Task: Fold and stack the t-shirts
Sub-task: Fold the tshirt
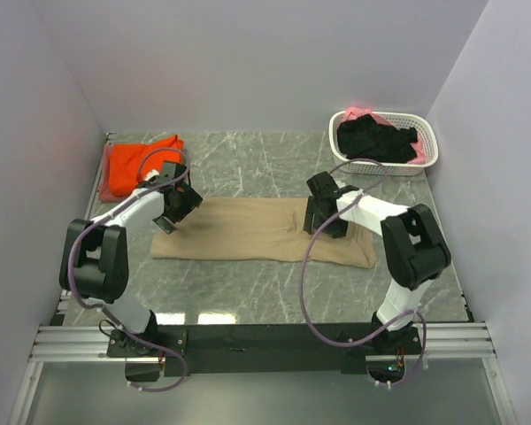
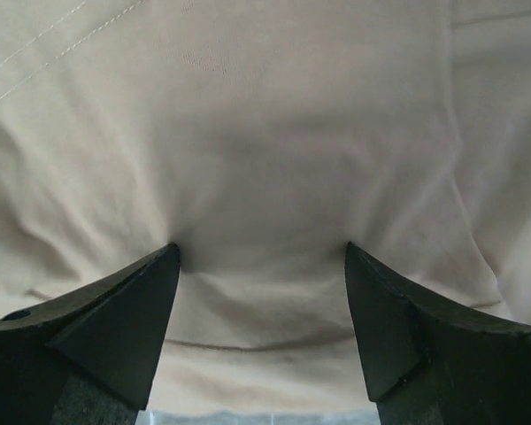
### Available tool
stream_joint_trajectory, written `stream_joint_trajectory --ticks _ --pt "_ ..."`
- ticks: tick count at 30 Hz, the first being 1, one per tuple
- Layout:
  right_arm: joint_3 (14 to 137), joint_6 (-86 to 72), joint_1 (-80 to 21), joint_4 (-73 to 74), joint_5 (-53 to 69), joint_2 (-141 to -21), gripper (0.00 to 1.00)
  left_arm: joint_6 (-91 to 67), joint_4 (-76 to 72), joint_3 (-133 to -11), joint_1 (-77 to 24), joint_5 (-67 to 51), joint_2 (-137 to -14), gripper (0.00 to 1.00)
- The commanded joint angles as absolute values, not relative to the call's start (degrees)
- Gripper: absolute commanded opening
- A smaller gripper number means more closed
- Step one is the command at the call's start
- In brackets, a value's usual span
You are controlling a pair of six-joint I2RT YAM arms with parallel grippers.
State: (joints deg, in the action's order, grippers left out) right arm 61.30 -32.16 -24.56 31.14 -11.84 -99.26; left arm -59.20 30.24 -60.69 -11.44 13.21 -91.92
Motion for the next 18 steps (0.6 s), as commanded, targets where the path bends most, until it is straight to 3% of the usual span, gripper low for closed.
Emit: stream_joint_trajectory --ticks 1,10,16,18 --pt "64.68 -34.10 -24.08 28.74 -9.14 -102.91 0.82 -58.27 30.41 -59.78 -11.16 14.94 -93.34 0.99" --pt "74.52 -26.64 -25.83 26.81 -0.19 -112.05 0.80 -64.16 41.48 -46.61 -10.11 24.69 -89.05 0.99" --pt "90.32 -19.09 -28.30 29.00 11.65 -123.82 0.80 -66.27 39.20 -37.45 -10.11 14.96 -80.78 0.99" --pt "101.21 -18.28 -28.30 32.50 14.06 -131.11 0.80 -68.02 40.59 -36.04 -10.37 14.24 -79.11 0.99"
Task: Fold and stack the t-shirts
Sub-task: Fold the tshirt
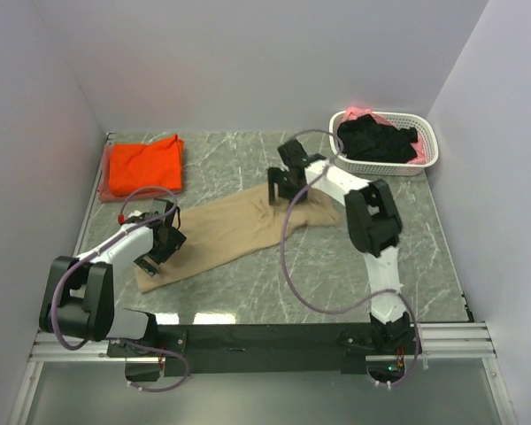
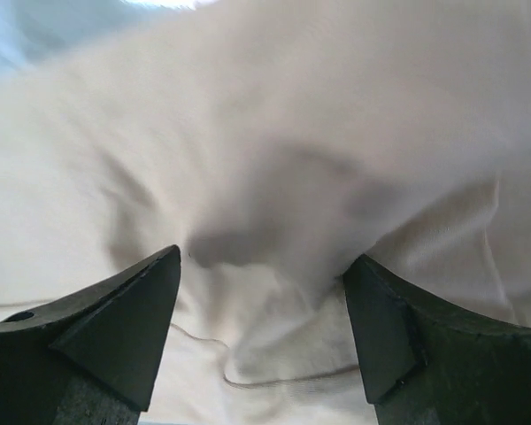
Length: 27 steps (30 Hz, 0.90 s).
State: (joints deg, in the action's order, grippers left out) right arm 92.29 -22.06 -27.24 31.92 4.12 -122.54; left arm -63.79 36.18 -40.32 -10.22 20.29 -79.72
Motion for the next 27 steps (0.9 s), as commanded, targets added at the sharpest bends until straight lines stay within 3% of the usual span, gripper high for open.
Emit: stream_joint_trajectory --ticks 1,5,7,18,22,27 --pt "105.95 -17.85 -28.39 34.87 13.80 -133.83 0.80 -68.64 40.52 -35.51 -10.46 13.02 -78.58 0.99" --pt "129.75 -15.21 -28.30 43.67 19.92 -145.53 0.80 -70.57 40.69 -33.31 -10.81 12.21 -76.12 0.99" --pt "133.23 -13.28 -28.21 43.60 22.49 -149.14 0.80 -71.10 42.79 -33.84 -10.90 12.22 -74.27 0.99" --pt "130.78 -3.62 -23.91 32.53 16.88 -141.87 0.82 -71.28 46.93 -30.32 -12.48 5.63 -56.97 0.99" --pt "132.35 2.26 -23.73 30.50 11.43 -138.87 0.86 -71.46 50.09 -31.81 -12.92 7.20 -51.86 0.99" --pt "130.27 0.10 -24.17 31.20 14.23 -131.94 0.88 -70.05 51.59 -37.16 -13.01 10.45 -48.87 0.99"
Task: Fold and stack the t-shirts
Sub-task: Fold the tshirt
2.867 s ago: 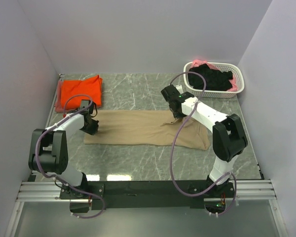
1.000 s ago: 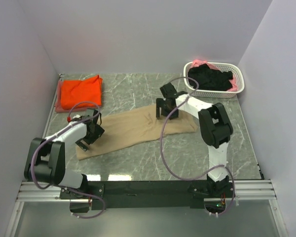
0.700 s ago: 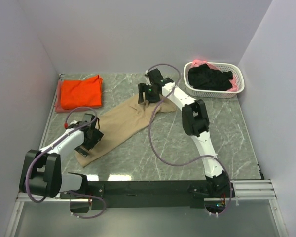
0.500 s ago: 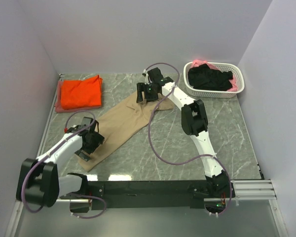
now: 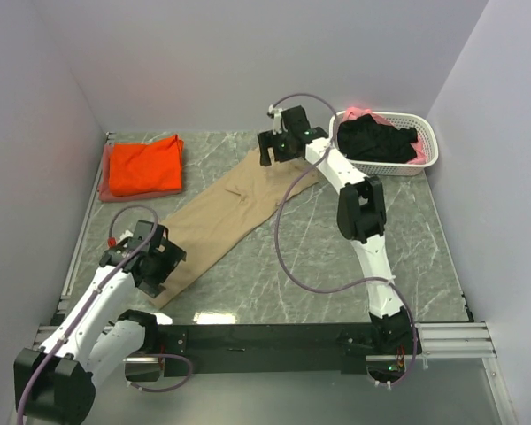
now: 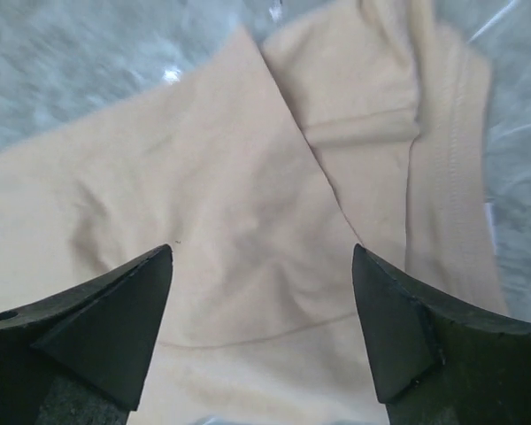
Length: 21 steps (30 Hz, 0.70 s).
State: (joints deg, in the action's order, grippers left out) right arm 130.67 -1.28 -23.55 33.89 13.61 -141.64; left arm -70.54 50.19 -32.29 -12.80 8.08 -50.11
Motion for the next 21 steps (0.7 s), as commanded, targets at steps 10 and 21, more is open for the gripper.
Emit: stream_joint_trajectory --ticks 10,21 --pt "93.18 -25.38 -30.41 22.15 15.64 -112.06 0.93 -61.87 33.86 -37.89 -14.58 0.62 -57.21 0.99" --pt "101.51 -25.58 -30.32 31.37 14.94 -125.85 0.93 -60.38 30.68 -33.94 -20.12 4.14 -66.97 0.99"
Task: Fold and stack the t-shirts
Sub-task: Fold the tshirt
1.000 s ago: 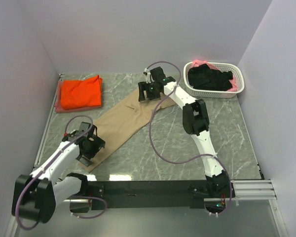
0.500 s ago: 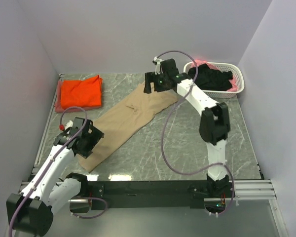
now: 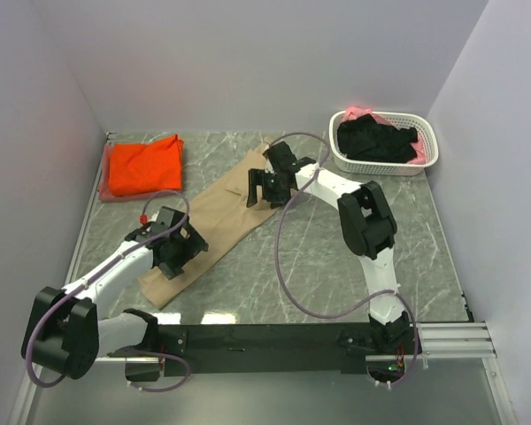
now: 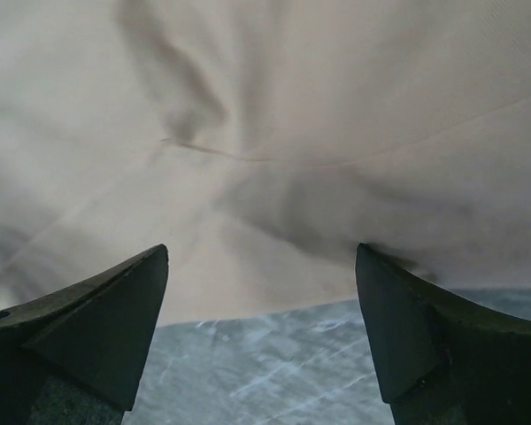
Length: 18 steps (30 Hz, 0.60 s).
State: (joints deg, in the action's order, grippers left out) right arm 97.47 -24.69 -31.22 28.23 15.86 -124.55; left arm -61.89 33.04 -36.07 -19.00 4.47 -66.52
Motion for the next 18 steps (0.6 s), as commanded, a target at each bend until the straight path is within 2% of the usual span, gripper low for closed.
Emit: stream_joint_trajectory --ticks 1,8,12,18 --pt "102.47 -25.66 -30.06 31.72 14.94 -126.64 0.93 -60.55 29.89 -33.32 -20.39 3.70 -67.23 0.99" --pt "109.94 -24.44 -26.37 36.90 11.78 -134.81 0.93 -64.86 27.51 -29.53 -24.60 0.45 -68.55 0.99" --pt "113.19 -23.56 -23.91 38.23 12.12 -138.68 0.93 -70.74 24.79 -28.04 -31.79 -0.43 -69.78 0.99" --pt "128.12 -21.54 -20.13 45.25 14.41 -146.94 0.93 -80.06 22.24 -29.79 -44.37 -2.11 -71.54 0.99"
